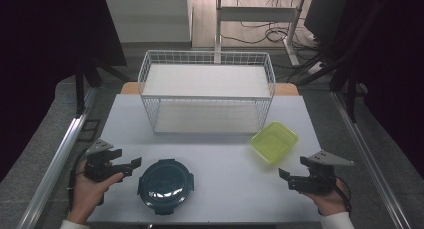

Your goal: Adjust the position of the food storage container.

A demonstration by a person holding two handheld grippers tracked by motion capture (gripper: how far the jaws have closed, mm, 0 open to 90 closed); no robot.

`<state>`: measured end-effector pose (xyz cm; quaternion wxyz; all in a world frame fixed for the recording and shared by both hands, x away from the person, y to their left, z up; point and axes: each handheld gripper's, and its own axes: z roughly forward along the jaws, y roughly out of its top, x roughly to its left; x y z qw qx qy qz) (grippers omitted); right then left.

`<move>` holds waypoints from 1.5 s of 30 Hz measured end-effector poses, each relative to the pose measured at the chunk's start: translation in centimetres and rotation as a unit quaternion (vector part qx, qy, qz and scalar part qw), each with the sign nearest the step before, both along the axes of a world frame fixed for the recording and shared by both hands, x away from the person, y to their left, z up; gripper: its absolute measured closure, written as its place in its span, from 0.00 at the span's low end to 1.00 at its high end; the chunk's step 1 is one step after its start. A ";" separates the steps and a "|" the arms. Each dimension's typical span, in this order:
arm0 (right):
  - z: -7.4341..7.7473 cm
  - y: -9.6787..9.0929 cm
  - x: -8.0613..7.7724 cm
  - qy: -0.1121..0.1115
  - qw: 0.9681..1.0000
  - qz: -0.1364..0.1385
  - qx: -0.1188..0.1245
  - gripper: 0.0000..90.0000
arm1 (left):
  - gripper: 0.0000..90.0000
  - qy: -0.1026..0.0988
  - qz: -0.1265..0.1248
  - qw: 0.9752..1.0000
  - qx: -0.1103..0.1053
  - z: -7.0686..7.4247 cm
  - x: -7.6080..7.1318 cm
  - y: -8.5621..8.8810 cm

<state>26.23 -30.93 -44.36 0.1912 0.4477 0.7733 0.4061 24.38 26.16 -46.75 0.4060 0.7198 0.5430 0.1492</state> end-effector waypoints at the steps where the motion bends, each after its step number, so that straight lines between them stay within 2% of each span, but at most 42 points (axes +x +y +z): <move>1: 0.0 0.0 0.0 0.000 1.000 0.000 0.000 0.11 | 0.19 0.000 0.000 1.000 0.000 0.0 0.0 0.0; 3: 0.0 -0.1 0.2 0.001 1.000 -0.009 0.004 0.09 | 0.19 -0.004 0.008 1.000 -0.007 0.2 -0.1 0.3; 5: -0.1 -0.1 0.4 0.007 1.000 -0.005 0.009 0.10 | 0.19 -0.007 0.012 1.000 -0.005 0.3 -0.2 0.4; 7: -0.3 0.0 0.4 0.010 1.000 -0.001 0.004 0.10 | 0.20 -0.009 0.012 1.000 -0.003 0.5 0.0 0.3; 8: -0.4 0.1 0.4 0.011 1.000 0.003 0.000 0.10 | 0.20 -0.004 0.003 1.000 -0.002 0.6 0.1 0.0; 12: -1.0 0.0 0.1 0.019 1.000 -0.001 -0.014 0.12 | 0.22 -0.001 -0.002 1.000 -0.004 0.8 0.0 -0.4; 19: -0.6 -0.4 -0.5 0.010 1.000 -0.011 -0.011 0.13 | 0.22 -0.008 -0.006 1.000 -0.008 1.5 -0.8 -0.3; 31: -0.6 -0.1 0.0 0.014 1.000 -0.007 -0.004 0.16 | 0.28 0.008 -0.023 1.000 -0.008 1.7 -1.0 -0.6; 34: -0.3 -0.3 -0.1 0.010 1.000 -0.009 -0.001 0.17 | 0.32 0.005 -0.011 1.000 -0.023 2.6 -1.1 -0.4; 37: -0.2 -0.4 -0.3 0.006 1.000 -0.012 0.003 0.17 | 0.34 0.004 -0.017 1.000 -0.017 3.1 -1.4 -0.7; 40: -0.3 -0.5 -0.5 0.006 1.000 -0.010 0.002 0.17 | 0.37 0.009 -0.027 1.000 -0.002 3.8 -2.0 -1.0; 45: -0.5 -0.5 -0.5 0.009 1.000 -0.006 0.000 0.18 | 0.38 0.028 -0.033 0.999 0.006 3.4 -2.3 -1.1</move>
